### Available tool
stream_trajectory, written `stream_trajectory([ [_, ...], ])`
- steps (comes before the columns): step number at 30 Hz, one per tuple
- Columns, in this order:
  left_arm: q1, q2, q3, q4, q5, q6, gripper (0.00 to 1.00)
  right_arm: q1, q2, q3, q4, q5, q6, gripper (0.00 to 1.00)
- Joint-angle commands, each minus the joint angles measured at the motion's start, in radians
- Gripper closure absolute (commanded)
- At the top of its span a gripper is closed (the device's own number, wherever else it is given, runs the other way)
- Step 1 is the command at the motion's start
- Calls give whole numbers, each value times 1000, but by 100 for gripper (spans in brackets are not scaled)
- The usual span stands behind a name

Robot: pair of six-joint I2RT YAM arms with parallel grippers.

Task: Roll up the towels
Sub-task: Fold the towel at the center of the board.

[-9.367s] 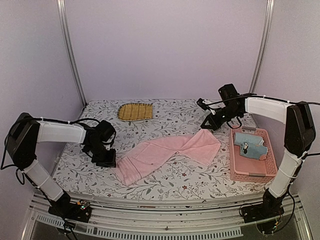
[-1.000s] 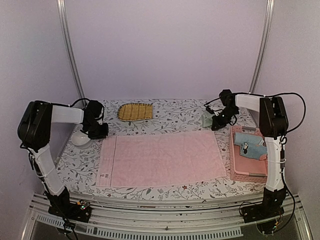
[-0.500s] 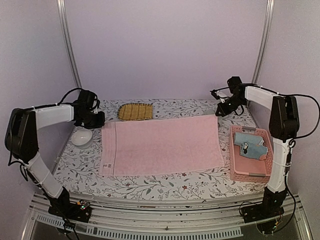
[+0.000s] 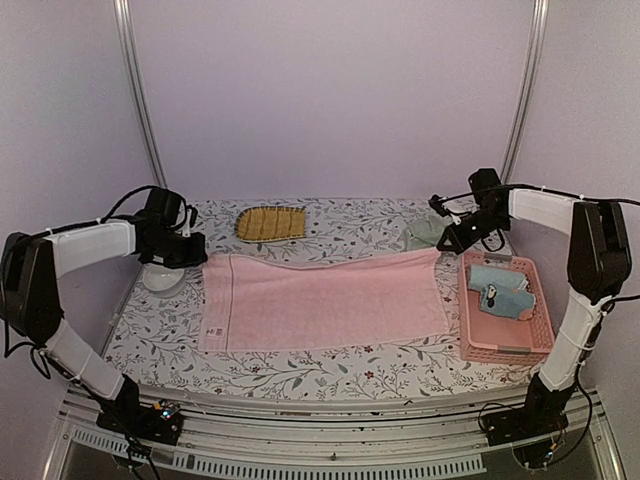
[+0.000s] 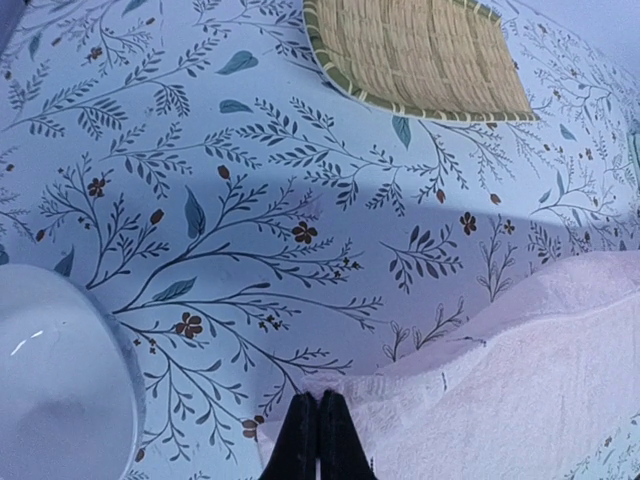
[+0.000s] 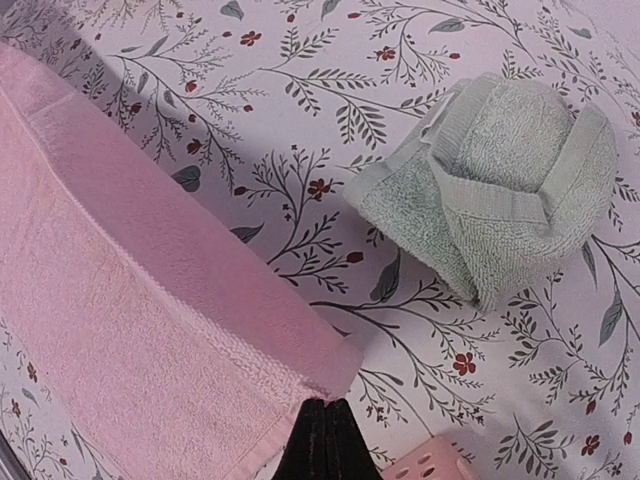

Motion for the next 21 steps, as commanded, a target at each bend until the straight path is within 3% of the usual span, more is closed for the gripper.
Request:
stream_trajectory([
  [1, 7, -41, -45, -67, 43, 18, 100, -5, -82, -78, 28, -27, -43, 98],
  [9, 22, -35, -67, -225, 50, -4, 100, -5, -176, -196, 20, -29, -55, 98],
  [21, 28, -43, -68, -326, 89, 10, 100, -5, -235, -307, 5, -67, -107, 98],
])
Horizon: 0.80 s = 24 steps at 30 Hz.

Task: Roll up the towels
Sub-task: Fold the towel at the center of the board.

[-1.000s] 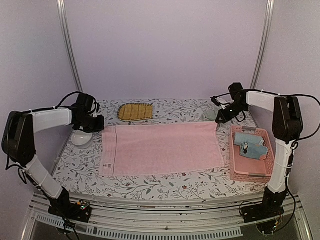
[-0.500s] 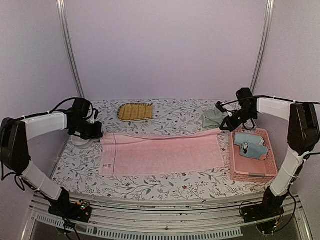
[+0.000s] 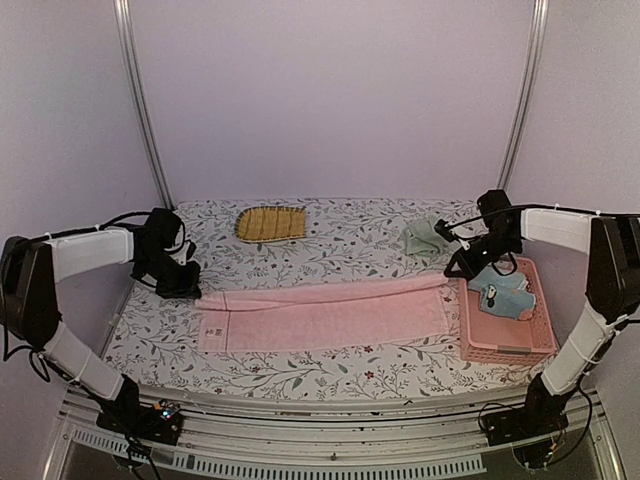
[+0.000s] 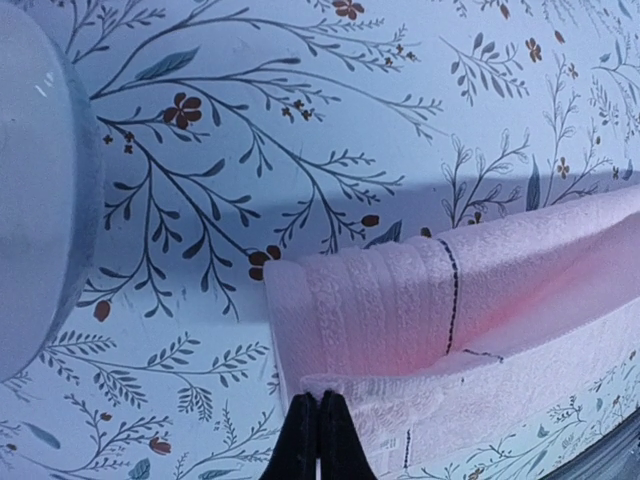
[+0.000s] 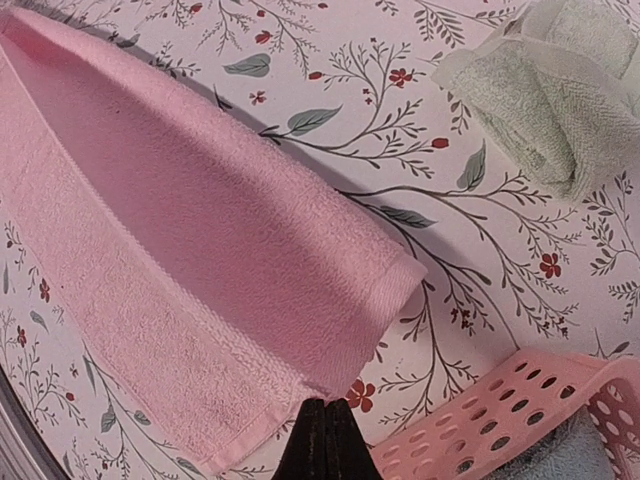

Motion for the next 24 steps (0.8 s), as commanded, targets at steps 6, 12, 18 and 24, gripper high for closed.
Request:
stream_trajectory([
  [6, 16, 20, 31, -110, 7, 19, 100, -3, -56, -29, -49, -101, -82, 98],
  [12, 16, -10, 47, -124, 19, 23, 100, -3, -72, -52, -103, -143, -166, 98],
  [18, 16, -77, 73, -135, 15, 31, 100, -3, -84, -56, -165, -158, -241, 98],
  [24, 17, -45, 78, -226, -2, 29, 100, 7, -83, -64, -202, -159, -292, 98],
])
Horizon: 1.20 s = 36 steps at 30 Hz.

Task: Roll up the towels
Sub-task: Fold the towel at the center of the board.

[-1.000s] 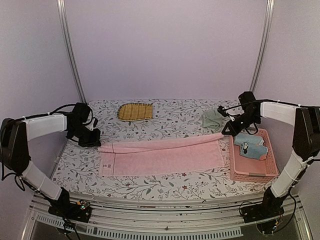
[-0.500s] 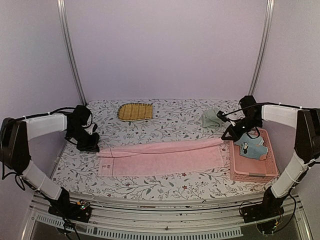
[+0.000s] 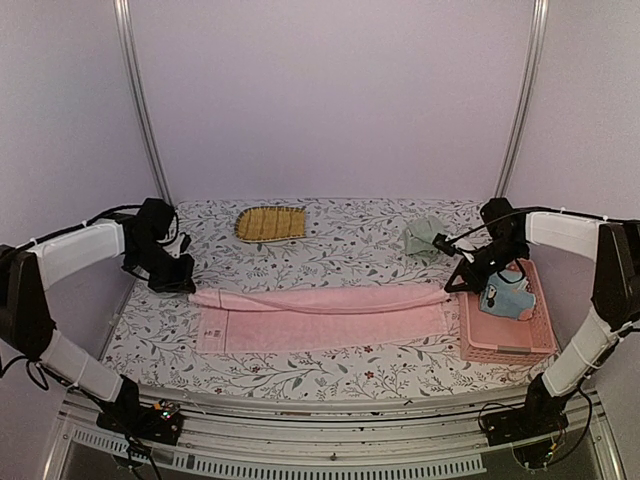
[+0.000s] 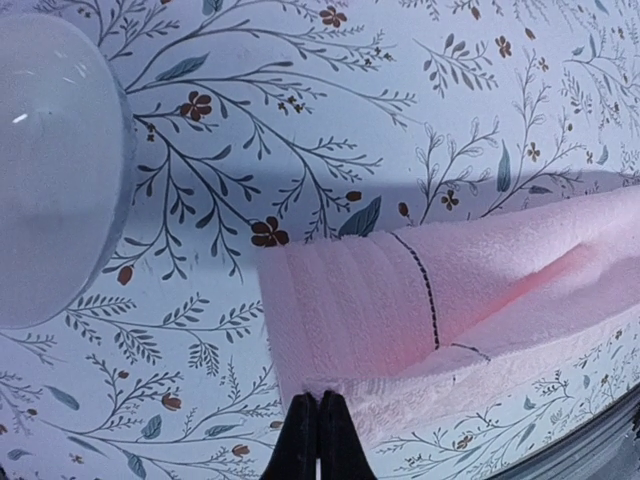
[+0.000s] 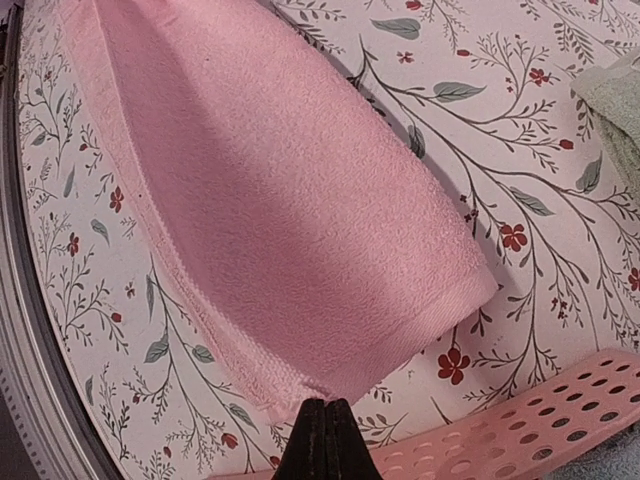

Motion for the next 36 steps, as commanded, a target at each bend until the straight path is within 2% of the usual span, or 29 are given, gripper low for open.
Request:
stream_trajectory([
  [1, 12, 26, 6, -94, -17, 9, 100, 9, -28, -15, -55, -25, -65, 98],
  [26, -30, 77, -91, -136, 60, 16, 100, 99, 36, -55, -86, 114, -141, 98],
  [31, -75, 57, -38, -181, -15, 7, 100, 99, 50, -41, -84, 168, -149, 98],
  [36, -158, -17, 57, -179, -170, 37, 96, 99, 67, 1, -91, 203, -162, 98],
])
